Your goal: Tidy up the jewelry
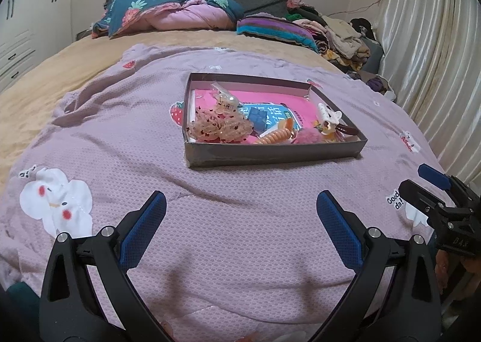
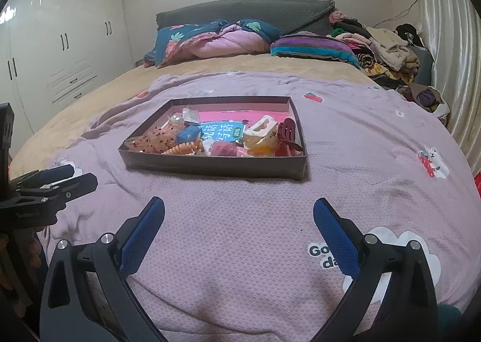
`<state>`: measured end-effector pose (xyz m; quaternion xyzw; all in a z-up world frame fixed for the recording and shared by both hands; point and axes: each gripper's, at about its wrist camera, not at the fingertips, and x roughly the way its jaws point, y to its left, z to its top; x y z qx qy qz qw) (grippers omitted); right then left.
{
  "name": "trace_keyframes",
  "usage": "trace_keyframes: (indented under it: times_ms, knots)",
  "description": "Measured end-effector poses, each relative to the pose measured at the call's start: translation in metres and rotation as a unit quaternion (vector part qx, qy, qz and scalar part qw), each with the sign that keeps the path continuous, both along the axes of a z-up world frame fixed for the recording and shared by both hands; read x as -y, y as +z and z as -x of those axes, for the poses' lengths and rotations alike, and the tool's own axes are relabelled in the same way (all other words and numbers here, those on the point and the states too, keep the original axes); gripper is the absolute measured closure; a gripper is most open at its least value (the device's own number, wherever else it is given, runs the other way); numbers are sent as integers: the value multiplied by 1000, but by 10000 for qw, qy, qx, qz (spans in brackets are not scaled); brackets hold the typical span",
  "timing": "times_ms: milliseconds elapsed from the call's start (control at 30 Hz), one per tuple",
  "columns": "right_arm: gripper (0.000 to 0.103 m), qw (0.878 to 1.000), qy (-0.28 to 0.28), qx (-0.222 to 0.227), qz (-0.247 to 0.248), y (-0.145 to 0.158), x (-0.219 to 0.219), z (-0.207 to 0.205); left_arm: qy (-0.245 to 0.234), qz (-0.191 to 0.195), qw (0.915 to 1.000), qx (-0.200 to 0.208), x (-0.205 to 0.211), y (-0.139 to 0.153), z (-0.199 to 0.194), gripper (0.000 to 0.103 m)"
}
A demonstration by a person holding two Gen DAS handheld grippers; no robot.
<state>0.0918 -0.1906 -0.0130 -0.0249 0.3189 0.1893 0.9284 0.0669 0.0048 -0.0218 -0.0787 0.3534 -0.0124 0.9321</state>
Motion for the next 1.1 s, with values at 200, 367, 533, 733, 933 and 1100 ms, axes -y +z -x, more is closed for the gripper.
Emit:
trace_keyframes:
  times_ms: [200, 367, 533, 733, 933, 1100]
  knots:
    - [4, 10000, 15, -7, 29, 0, -1, 0, 24, -1, 10000, -22, 2, 0, 0, 10]
    - [4, 10000, 14, -40, 17, -1, -1, 0, 38, 4, 10000, -39, 1, 1, 0, 10]
    - [4, 10000, 18, -38, 28, -2, -2, -1, 47, -11, 10000, -35, 1, 1, 0, 10]
    - [4, 10000, 32, -46, 26, -4, -2, -1, 73, 4, 10000, -4, -1, 3, 0, 10]
    - [4, 10000, 29, -49, 24, -4, -2, -1, 66, 4, 10000, -19, -1, 4, 1, 10]
    - [4, 10000, 31, -62, 14, -4, -2, -1, 75, 3, 10000, -37, -1, 4, 1, 10]
